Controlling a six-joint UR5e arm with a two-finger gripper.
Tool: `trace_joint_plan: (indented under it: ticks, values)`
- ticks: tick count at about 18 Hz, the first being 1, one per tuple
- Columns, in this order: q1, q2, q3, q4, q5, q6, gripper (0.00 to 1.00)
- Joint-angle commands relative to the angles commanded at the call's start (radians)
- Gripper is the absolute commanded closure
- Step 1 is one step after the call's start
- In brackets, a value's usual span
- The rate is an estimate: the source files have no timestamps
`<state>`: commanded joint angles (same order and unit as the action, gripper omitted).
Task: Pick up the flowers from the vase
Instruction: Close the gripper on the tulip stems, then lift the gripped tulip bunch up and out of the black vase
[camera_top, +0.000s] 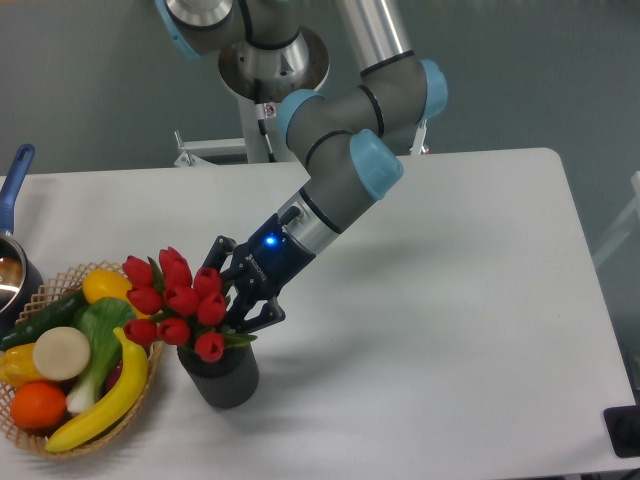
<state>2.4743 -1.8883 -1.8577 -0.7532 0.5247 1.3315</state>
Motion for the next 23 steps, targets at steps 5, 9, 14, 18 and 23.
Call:
trace_joint_plan:
  ticks: [5, 9, 14, 18, 23]
  values:
    - [0.003, 0.006, 0.000, 0.000, -0.029, -0.029, 0.57]
    - [0.005, 0.008, 0.000, 0.000, -0.035, -0.029, 0.57]
    - [0.015, 0.026, 0.011, 0.000, -0.086, -0.060, 0.57]
    - [0.028, 0.043, 0.014, 0.000, -0.100, -0.080, 0.57]
    - [0.044, 0.078, 0.021, 0.000, -0.150, -0.121, 0.57]
